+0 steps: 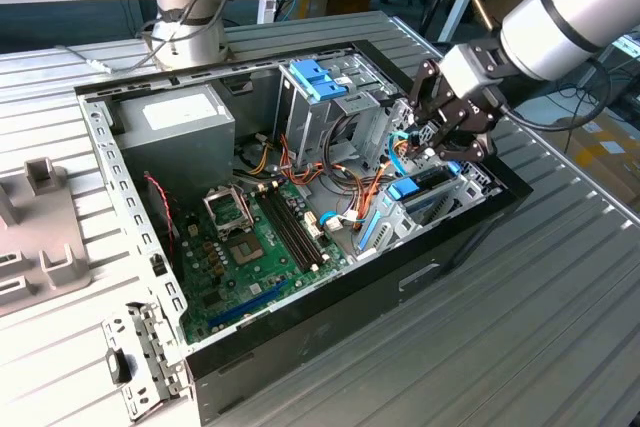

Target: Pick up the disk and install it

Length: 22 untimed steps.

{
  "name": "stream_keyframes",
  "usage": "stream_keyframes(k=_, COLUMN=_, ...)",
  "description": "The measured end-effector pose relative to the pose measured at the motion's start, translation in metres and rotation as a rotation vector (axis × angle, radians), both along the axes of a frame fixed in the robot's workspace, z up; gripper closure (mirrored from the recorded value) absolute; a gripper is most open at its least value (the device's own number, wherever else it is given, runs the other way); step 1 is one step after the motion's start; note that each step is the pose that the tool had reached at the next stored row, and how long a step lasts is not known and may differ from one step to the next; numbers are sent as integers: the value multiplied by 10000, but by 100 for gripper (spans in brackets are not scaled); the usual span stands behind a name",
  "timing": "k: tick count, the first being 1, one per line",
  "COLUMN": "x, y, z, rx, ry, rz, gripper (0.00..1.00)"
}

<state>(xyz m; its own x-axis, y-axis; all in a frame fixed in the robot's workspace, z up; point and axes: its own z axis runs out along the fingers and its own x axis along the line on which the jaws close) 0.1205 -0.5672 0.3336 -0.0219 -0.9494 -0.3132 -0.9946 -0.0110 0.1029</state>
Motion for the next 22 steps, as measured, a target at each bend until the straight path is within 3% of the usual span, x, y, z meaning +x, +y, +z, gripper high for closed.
stream_keyframes(k=3, x=5, y=-30, z=37, rx=1, ry=2, rz=-13, gripper=67)
stream_keyframes(k=6, x=14, y=-98, z=37, rx=7, ry=10, rz=-132, gripper=67)
stream_keyframes(k=11, x=14, y=-101, z=38, rx=16, ry=9, rz=-133, gripper=66)
stream_keyframes(k=14, x=14, y=-101, z=38, rx=17, ry=9, rz=-133, gripper=54)
stream_keyframes(k=15, x=14, y=-101, z=38, rx=17, ry=9, rz=-133, gripper=54)
stream_keyframes(k=18, x=14, y=-101, z=119, rx=18, ry=9, rz=-133, gripper=54)
stream_keyframes(k=22, x=26, y=-113, z=137, rx=17, ry=10, rz=-131, gripper=54)
